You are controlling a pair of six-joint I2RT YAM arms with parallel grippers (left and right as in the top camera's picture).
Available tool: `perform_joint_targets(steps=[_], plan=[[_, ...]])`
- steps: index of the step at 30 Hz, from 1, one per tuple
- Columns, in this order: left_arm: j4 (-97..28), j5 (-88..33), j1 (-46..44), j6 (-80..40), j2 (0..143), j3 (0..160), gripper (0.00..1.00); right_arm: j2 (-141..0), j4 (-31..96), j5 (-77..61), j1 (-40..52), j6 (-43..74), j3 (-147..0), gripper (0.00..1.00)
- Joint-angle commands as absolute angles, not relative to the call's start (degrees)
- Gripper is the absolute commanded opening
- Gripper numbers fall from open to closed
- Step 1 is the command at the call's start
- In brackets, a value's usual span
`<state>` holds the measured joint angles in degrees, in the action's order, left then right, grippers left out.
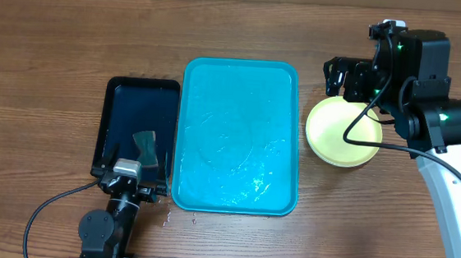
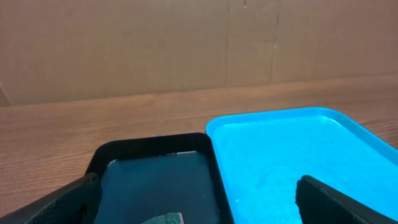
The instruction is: Clean dirty plates on tray and stack at the side
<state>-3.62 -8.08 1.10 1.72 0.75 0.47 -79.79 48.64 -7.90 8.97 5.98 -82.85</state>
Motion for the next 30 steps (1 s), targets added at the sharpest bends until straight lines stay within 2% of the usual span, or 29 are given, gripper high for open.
perform_joint_targets(steps=[1, 23, 30], plan=[[-3.84, -7.29, 0.93, 3.03, 0.25, 0.27, 1.00, -79.85, 48.38, -7.51, 8.67, 5.96, -84.03, 1.00], [-3.84, -7.29, 0.93, 3.03, 0.25, 0.27, 1.00, -80.55, 48.42, -7.49, 8.64, 5.96, -83.64, 1.00], [-3.84, -7.27, 0.93, 3.03, 0.25, 0.27, 1.00, -75.24, 46.98, -7.57, 8.67, 5.98, -83.59, 1.00]])
